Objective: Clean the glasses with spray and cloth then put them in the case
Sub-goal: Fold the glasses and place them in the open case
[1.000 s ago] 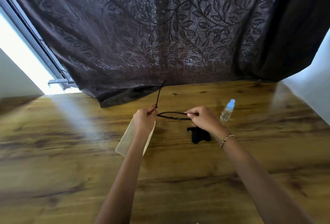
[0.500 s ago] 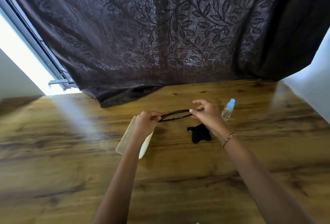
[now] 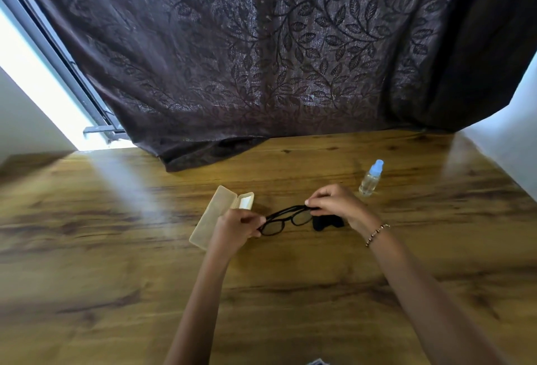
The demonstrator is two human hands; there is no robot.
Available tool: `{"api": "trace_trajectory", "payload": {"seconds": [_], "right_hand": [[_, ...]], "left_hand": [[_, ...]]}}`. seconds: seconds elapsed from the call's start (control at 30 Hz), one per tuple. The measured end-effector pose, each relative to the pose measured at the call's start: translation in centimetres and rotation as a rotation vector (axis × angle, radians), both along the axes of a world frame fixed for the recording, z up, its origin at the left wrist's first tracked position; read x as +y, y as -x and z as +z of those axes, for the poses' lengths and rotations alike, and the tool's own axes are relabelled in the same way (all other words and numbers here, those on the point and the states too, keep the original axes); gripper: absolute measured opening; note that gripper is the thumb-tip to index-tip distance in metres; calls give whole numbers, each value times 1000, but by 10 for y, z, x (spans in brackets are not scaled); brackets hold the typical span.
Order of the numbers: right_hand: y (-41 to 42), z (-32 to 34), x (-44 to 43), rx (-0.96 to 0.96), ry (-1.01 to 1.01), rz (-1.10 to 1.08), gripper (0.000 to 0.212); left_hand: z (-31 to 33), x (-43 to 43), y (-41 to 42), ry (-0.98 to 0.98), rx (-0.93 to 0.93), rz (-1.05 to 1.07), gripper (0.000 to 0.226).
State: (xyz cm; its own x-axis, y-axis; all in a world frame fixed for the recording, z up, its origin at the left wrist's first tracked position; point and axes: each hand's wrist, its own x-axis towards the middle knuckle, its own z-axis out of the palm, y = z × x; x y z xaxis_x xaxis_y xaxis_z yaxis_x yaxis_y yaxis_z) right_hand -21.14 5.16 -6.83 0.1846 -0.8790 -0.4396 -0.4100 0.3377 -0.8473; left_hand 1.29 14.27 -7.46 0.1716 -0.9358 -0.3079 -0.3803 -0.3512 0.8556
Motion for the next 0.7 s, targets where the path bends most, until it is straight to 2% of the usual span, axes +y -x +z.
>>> {"api": "trace_trajectory", "payload": {"seconds": [0.07, 0.13, 0.33, 0.53, 0.6, 0.7], "right_hand": [[-3, -2, 3, 9, -30, 22, 6], [-7, -4, 6, 29, -42, 38, 7], [-20, -11, 16, 93, -35, 75, 11], [-29, -19, 25, 159, 9, 84, 15], [-31, -20, 27, 186, 37, 98, 9], [-34, -23, 27, 226, 57, 120, 14]], "left_hand": [[-5, 11, -1, -2, -84, -43, 17], [-7, 22, 0, 15, -116, -26, 23], [-13, 49, 5, 56, -168, 65, 11], [-21, 66, 10, 29, -268, 112, 9], [-23, 69, 12, 28, -263, 157, 9], [-24, 73, 14, 24, -265, 202, 10]]}}
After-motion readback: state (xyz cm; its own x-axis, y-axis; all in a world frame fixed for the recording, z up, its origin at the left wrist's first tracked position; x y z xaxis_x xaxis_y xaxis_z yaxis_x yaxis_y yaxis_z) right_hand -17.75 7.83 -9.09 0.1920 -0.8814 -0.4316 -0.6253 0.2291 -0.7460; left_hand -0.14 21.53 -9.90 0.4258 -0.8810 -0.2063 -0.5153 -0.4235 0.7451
